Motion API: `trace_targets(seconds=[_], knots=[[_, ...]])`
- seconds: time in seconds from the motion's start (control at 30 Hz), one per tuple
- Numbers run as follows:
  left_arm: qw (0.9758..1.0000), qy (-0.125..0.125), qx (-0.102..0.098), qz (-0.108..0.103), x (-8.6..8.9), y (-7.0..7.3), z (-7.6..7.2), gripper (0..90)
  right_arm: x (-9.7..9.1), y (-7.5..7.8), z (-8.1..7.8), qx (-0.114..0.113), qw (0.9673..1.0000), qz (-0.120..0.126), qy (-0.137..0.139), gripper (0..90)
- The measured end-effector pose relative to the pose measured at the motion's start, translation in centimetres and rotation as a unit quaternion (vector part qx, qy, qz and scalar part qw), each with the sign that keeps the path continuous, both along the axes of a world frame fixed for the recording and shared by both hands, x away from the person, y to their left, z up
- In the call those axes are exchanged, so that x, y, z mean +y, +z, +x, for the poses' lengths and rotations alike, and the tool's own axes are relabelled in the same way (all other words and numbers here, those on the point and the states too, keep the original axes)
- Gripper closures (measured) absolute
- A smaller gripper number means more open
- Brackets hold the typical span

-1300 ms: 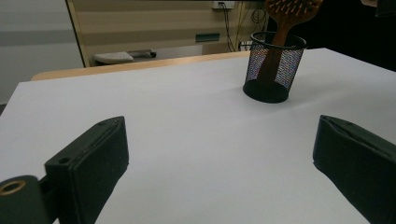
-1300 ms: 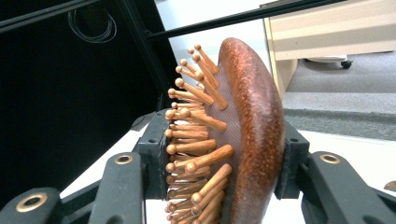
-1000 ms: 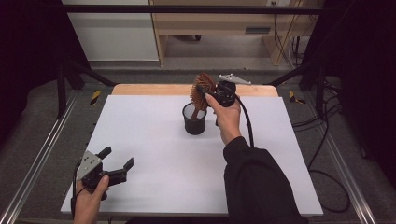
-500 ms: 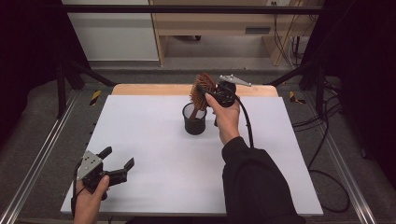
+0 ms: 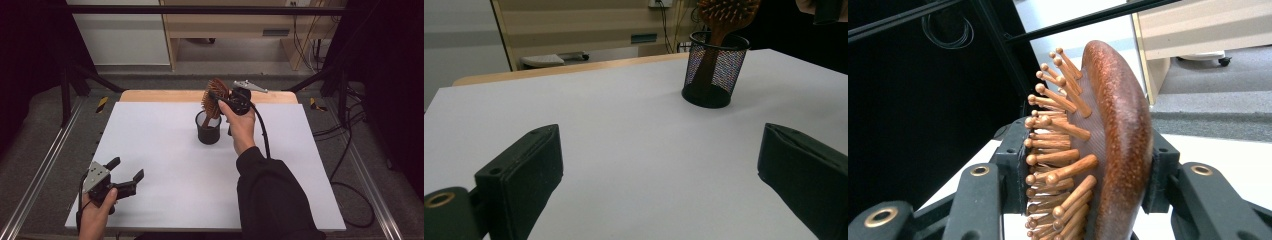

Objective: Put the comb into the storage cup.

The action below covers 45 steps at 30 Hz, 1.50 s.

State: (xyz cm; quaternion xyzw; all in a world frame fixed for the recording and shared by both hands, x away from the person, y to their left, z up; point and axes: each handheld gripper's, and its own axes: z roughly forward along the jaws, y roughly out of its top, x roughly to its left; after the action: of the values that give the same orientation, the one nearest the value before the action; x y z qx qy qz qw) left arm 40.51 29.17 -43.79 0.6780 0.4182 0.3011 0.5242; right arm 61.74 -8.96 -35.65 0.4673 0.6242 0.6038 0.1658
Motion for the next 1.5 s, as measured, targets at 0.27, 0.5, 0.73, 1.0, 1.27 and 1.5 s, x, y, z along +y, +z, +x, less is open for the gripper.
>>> trace_targets(seconds=[0.27,0.5,0.73,1.0,1.27,1.5], knots=[[1.0000,0.001,0.001,0.000,0.0,0.0,0.0,4.6,-0.1,-0.1,0.1,0.002,1.0000,0.004,0.000,49.7],[1.0000,0.000,0.002,-0.001,-0.1,-0.1,0.0,4.6,-0.5,-0.4,0.6,0.004,1.0000,0.001,-0.001,47.7],[1.0000,-0.003,0.004,-0.002,-0.1,-0.1,0.1,4.7,-1.7,-0.7,1.3,0.020,0.9998,-0.002,-0.007,45.6],[1.0000,-0.003,0.004,-0.001,-0.1,-0.1,0.1,4.7,-2.1,-0.8,1.4,0.024,0.9996,-0.011,-0.008,44.0],[1.0000,0.000,0.003,-0.002,-0.1,-0.1,0.1,4.5,-2.1,-0.8,1.4,0.023,0.9994,-0.024,-0.012,42.5],[1.0000,-0.003,0.004,-0.003,-0.1,-0.1,0.1,4.4,-2.1,-0.8,1.4,0.021,0.9994,-0.026,-0.012,41.6]])
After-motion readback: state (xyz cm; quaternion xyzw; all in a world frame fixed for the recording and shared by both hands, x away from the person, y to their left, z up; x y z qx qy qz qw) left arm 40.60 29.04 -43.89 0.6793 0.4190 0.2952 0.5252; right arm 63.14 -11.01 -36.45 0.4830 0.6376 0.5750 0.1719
